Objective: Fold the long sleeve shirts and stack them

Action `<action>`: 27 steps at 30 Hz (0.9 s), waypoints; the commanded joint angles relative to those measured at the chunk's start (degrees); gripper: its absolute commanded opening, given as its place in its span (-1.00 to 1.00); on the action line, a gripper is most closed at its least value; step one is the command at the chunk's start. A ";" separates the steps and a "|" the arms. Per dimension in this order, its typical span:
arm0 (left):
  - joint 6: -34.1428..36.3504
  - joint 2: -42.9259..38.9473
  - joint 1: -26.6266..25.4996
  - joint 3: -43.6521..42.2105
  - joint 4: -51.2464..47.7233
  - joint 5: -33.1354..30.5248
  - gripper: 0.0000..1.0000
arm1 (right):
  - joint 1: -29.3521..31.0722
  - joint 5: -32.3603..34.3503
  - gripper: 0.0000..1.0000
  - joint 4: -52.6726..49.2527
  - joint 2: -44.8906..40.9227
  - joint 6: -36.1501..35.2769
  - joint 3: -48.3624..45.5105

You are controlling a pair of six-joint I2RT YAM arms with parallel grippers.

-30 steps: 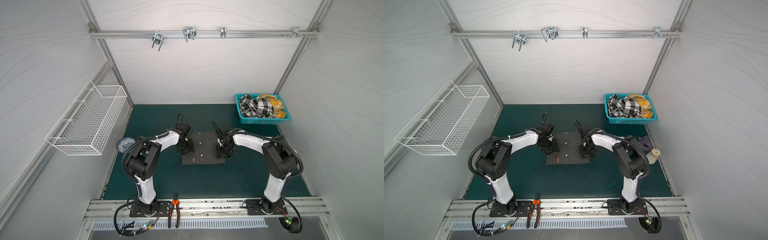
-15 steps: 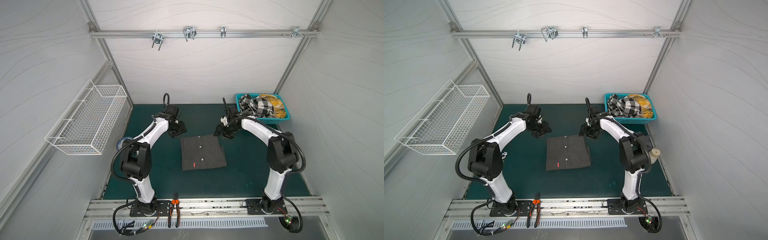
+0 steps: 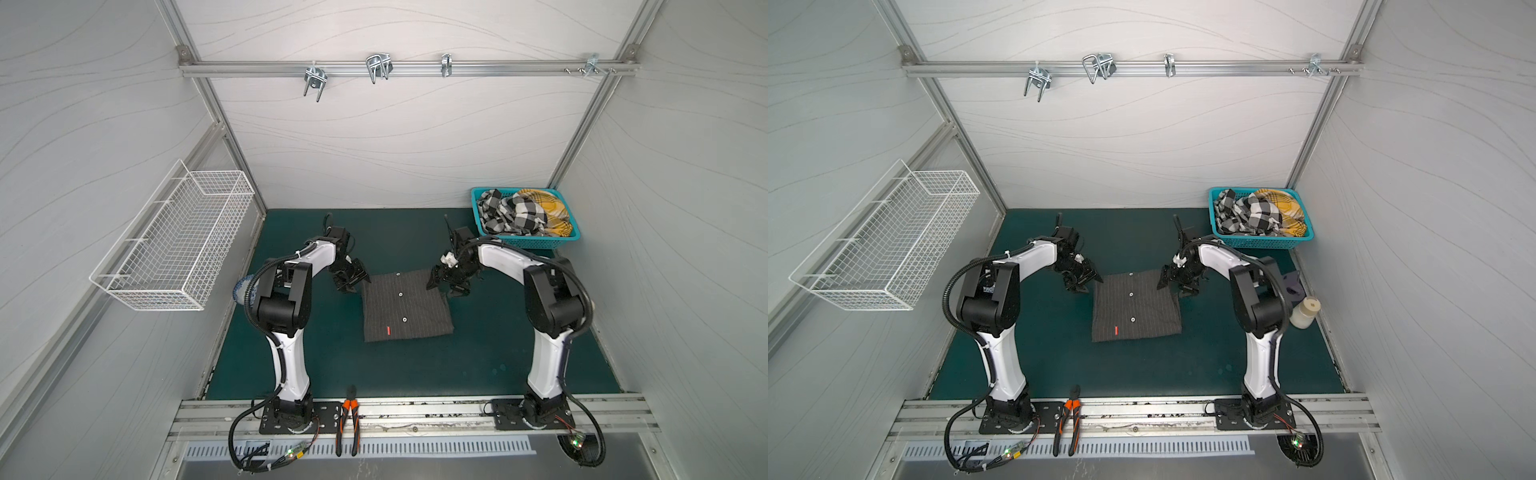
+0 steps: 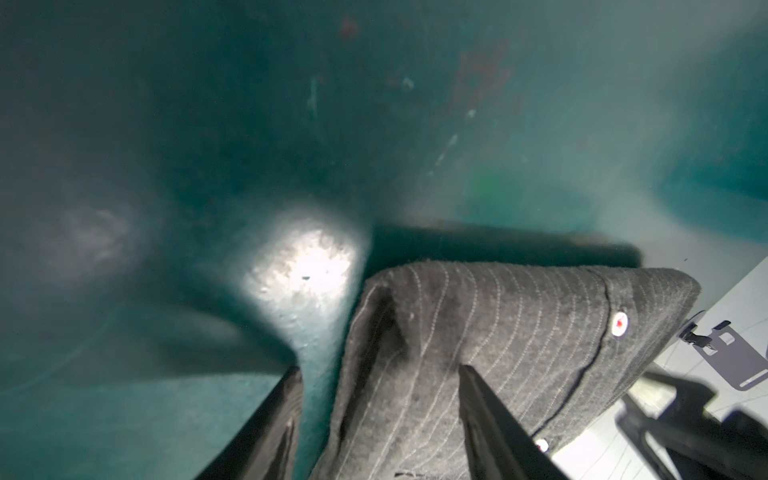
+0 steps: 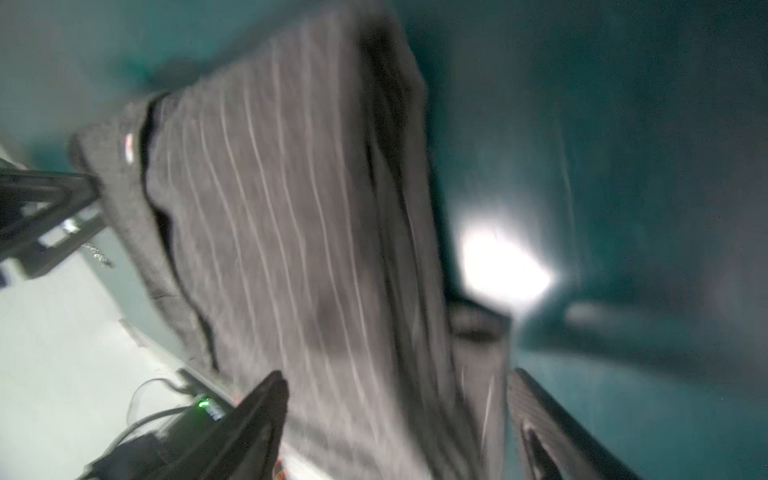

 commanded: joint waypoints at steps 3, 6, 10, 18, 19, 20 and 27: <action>0.54 0.22 0.03 -0.76 1.44 1.39 0.11 | -0.20 -5.44 0.76 3.05 -1.59 1.69 -4.59; 0.85 1.16 0.03 0.11 0.83 1.41 0.06 | 0.27 -6.13 0.74 4.95 0.74 2.56 -5.21; 0.37 1.76 -0.12 0.33 1.36 1.99 0.03 | 1.03 -7.70 0.69 7.27 2.76 3.70 -5.51; 0.00 3.06 -4.37 2.53 1.15 1.83 -0.08 | 5.01 -14.38 0.41 13.33 2.63 7.45 -6.87; -0.25 2.99 -4.74 2.40 1.24 1.83 -0.10 | 4.95 -15.89 0.35 15.03 2.70 8.55 -7.74; -0.38 2.97 -5.04 2.32 1.45 1.90 -0.12 | 4.78 -16.69 0.28 16.08 2.84 9.15 -8.32; 1.04 2.25 -5.09 2.70 -0.18 1.05 -0.13 | 1.68 -14.94 0.24 12.35 0.11 6.88 -10.10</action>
